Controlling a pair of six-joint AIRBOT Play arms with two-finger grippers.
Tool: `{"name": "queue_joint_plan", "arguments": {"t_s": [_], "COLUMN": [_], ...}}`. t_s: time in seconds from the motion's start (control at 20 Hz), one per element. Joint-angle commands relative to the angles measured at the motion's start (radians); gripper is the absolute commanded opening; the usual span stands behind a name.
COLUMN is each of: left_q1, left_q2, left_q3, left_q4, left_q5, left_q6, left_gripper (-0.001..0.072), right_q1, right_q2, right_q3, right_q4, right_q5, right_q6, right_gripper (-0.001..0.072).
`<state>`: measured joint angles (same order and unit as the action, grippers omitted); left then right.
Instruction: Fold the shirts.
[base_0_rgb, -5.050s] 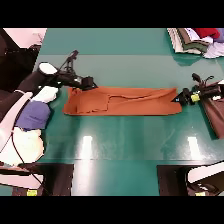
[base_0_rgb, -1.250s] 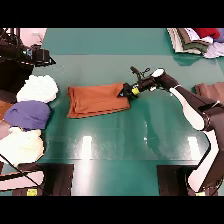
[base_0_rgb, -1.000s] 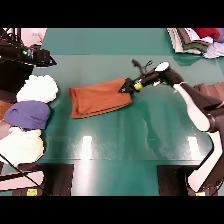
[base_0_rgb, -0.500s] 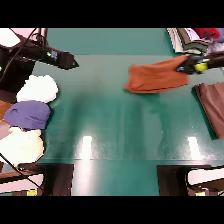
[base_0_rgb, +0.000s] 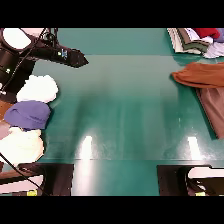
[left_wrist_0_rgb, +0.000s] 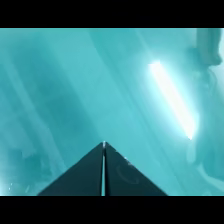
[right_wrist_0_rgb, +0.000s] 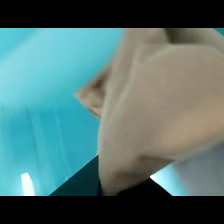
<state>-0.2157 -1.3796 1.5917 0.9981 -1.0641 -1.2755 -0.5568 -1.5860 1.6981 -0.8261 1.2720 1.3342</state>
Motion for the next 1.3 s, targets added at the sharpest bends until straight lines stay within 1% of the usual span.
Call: {"name": "queue_joint_plan", "arguments": {"t_s": [0.0,0.2,0.35,0.5,0.65,0.9,1.25], "left_q1": [-0.004,-0.004,-0.004,-0.004,-0.004,-0.004,-0.004], "left_q2": [-0.002,-0.004,-0.004,-0.004,-0.004,-0.004,-0.004], "left_q3": [0.0,0.0,0.0,0.0,0.0,0.0,0.0], "left_q4": [0.0,0.001,0.0,0.001,0.001,0.001,0.001], "left_q5": [0.034,0.032,0.032,0.031,0.03,0.031,0.031], "left_q6": [0.0,0.0,0.0,0.0,0.001,0.001,0.02], "left_gripper": [0.0023,0.0023,0.0023,0.0023,0.0023,0.0023,0.0023], "right_q1": [-0.055,-0.058,-0.058,-0.058,-0.058,-0.093,-0.233], "right_q2": [0.002,0.002,0.002,0.005,0.038,0.166,0.298], "right_q3": [0.022,0.139,0.21,0.249,0.248,0.093,-0.2], "right_q4": [0.127,0.109,0.011,-0.048,-0.122,-0.229,-0.425], "right_q5": [-0.095,-0.057,0.019,0.106,0.146,0.153,0.254], "right_q6": [0.0,-0.001,0.0,0.0,0.0,0.002,0.013], "right_gripper": [0.0016,0.0016,0.0016,0.0016,0.0016,0.0016,0.0019]}}
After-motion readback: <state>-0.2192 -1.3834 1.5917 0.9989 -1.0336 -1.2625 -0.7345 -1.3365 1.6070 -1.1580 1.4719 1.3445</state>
